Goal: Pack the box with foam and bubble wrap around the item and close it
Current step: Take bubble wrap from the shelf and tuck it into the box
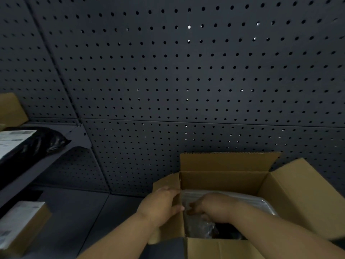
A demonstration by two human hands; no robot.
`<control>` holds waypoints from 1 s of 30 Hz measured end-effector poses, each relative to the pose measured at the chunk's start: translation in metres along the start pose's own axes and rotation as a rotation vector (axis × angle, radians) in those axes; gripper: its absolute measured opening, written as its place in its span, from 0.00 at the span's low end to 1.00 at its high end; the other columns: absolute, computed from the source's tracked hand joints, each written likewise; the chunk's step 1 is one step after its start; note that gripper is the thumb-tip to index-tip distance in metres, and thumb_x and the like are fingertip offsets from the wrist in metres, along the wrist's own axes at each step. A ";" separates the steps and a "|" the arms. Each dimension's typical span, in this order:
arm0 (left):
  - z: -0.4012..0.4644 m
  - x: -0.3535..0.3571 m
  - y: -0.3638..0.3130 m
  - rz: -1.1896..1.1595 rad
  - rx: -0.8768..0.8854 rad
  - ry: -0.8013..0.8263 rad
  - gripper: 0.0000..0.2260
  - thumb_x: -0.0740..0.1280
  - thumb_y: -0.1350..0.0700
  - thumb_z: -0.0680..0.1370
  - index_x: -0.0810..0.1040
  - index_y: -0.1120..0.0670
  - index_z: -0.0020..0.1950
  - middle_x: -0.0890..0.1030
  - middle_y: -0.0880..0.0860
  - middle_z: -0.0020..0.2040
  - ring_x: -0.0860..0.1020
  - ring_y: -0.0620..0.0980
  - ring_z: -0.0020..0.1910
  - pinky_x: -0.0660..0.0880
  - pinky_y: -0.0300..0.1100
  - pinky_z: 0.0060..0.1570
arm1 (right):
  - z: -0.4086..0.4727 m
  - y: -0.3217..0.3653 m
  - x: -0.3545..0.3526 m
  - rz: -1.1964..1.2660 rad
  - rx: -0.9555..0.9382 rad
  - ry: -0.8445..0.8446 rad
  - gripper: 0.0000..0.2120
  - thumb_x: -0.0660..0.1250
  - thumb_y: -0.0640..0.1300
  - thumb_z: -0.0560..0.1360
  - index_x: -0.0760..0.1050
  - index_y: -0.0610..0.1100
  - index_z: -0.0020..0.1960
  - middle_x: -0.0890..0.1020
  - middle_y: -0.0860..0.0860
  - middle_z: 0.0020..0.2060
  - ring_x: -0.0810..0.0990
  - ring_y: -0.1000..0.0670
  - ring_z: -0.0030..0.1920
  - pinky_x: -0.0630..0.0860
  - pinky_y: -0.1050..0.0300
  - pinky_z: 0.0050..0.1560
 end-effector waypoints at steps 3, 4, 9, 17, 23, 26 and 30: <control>0.001 0.000 0.000 -0.008 0.002 0.002 0.24 0.62 0.45 0.79 0.63 0.46 0.75 0.66 0.49 0.72 0.67 0.48 0.69 0.65 0.39 0.64 | 0.004 -0.004 0.005 0.132 0.104 -0.019 0.20 0.61 0.42 0.79 0.70 0.49 0.71 0.68 0.48 0.71 0.68 0.45 0.70 0.66 0.53 0.69; 0.002 0.000 0.001 -0.010 -0.002 0.007 0.25 0.62 0.45 0.79 0.62 0.46 0.75 0.66 0.49 0.72 0.67 0.48 0.69 0.65 0.39 0.64 | 0.005 -0.006 0.006 0.216 0.139 -0.030 0.21 0.63 0.44 0.78 0.70 0.50 0.71 0.68 0.48 0.71 0.69 0.46 0.68 0.68 0.53 0.68; 0.006 0.003 0.004 0.003 -0.012 0.030 0.26 0.62 0.45 0.79 0.61 0.47 0.76 0.64 0.50 0.74 0.64 0.49 0.72 0.62 0.38 0.66 | 0.008 -0.007 0.014 0.563 0.268 -0.026 0.20 0.63 0.52 0.77 0.71 0.50 0.68 0.74 0.47 0.63 0.76 0.47 0.59 0.75 0.56 0.56; 0.007 0.006 0.001 -0.040 -0.056 -0.050 0.26 0.64 0.43 0.77 0.65 0.47 0.73 0.69 0.49 0.69 0.70 0.48 0.65 0.70 0.39 0.62 | 0.009 -0.006 0.013 0.620 0.310 -0.022 0.20 0.63 0.55 0.76 0.71 0.52 0.67 0.73 0.48 0.65 0.75 0.46 0.61 0.76 0.53 0.61; 0.008 0.010 -0.005 -0.086 -0.047 -0.098 0.18 0.66 0.49 0.76 0.72 0.48 0.66 0.78 0.49 0.57 0.76 0.46 0.53 0.76 0.38 0.49 | 0.008 -0.002 0.010 0.485 0.305 -0.039 0.20 0.56 0.52 0.81 0.69 0.49 0.70 0.72 0.47 0.69 0.73 0.47 0.64 0.70 0.58 0.62; 0.010 0.007 -0.003 -0.073 -0.023 -0.079 0.16 0.66 0.50 0.76 0.74 0.48 0.64 0.80 0.49 0.55 0.77 0.45 0.50 0.76 0.38 0.47 | 0.008 0.003 0.009 0.446 0.314 -0.034 0.22 0.57 0.52 0.81 0.66 0.47 0.72 0.70 0.46 0.71 0.70 0.45 0.68 0.68 0.56 0.66; 0.013 0.002 0.002 -0.044 -0.004 -0.054 0.18 0.66 0.51 0.77 0.73 0.48 0.66 0.80 0.50 0.56 0.78 0.46 0.52 0.77 0.41 0.49 | 0.012 0.007 0.008 0.337 0.352 -0.061 0.21 0.57 0.50 0.81 0.66 0.46 0.73 0.70 0.43 0.70 0.70 0.42 0.68 0.69 0.51 0.67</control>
Point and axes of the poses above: each hand's wrist, its own z-axis towards the middle knuckle, its own x-axis out of the palm, y = z × x, the point moved 6 cm from there along z, towards the middle knuckle
